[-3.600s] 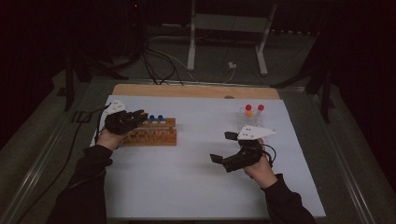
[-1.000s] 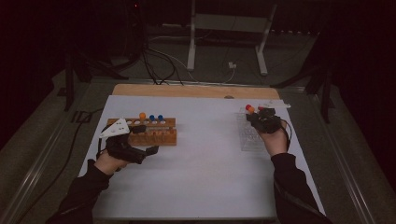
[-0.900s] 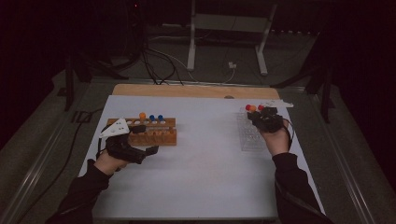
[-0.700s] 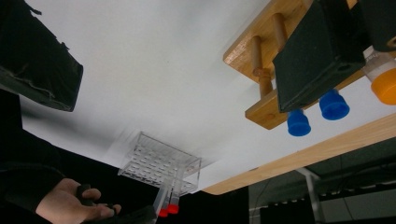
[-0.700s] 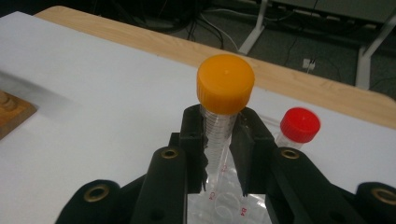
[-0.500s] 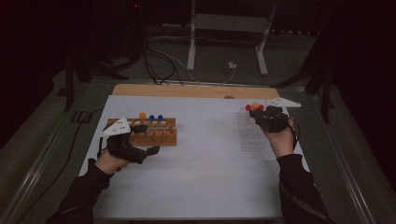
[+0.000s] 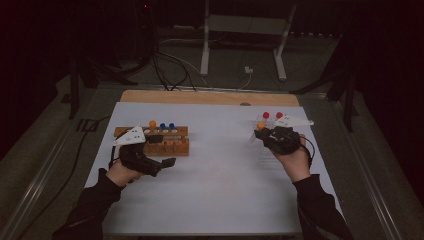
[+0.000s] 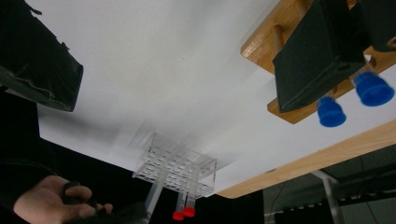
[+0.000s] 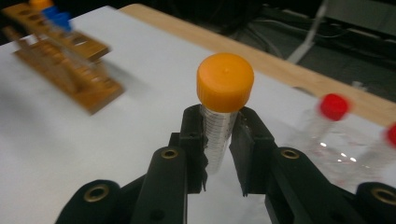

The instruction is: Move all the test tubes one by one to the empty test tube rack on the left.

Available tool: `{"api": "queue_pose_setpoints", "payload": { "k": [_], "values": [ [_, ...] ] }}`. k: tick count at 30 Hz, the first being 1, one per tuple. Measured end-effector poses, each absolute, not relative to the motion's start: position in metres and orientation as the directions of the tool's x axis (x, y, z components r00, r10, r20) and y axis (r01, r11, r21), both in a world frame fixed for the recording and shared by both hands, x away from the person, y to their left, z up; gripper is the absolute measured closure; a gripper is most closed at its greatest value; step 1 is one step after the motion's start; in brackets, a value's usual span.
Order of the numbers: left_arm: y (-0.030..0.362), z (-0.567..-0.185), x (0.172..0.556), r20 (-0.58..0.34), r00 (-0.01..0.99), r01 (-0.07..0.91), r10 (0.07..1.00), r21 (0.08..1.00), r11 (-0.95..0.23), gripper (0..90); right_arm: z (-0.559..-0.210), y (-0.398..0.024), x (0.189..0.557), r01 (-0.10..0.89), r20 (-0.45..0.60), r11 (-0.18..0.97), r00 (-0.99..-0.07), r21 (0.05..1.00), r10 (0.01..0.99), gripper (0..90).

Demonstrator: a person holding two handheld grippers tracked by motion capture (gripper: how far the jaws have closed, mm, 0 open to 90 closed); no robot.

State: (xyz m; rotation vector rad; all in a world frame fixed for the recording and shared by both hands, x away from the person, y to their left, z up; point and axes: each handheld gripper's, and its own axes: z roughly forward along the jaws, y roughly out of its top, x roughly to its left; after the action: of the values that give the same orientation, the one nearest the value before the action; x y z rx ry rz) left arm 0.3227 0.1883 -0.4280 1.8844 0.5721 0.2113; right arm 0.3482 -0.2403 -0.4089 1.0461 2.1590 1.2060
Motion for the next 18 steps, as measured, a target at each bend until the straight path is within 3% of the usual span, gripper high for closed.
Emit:
{"api": "queue_pose_setpoints", "payload": {
  "k": [18],
  "values": [
    [0.163, -0.426, 0.325, -0.119, 0.899, 0.267, 0.421, 0.911, -0.313, 2.5, -0.434, -0.194, 0.311, 0.357, -0.016, 0.451, -0.77, 0.818, 0.638, 75.6]
  ]
}}
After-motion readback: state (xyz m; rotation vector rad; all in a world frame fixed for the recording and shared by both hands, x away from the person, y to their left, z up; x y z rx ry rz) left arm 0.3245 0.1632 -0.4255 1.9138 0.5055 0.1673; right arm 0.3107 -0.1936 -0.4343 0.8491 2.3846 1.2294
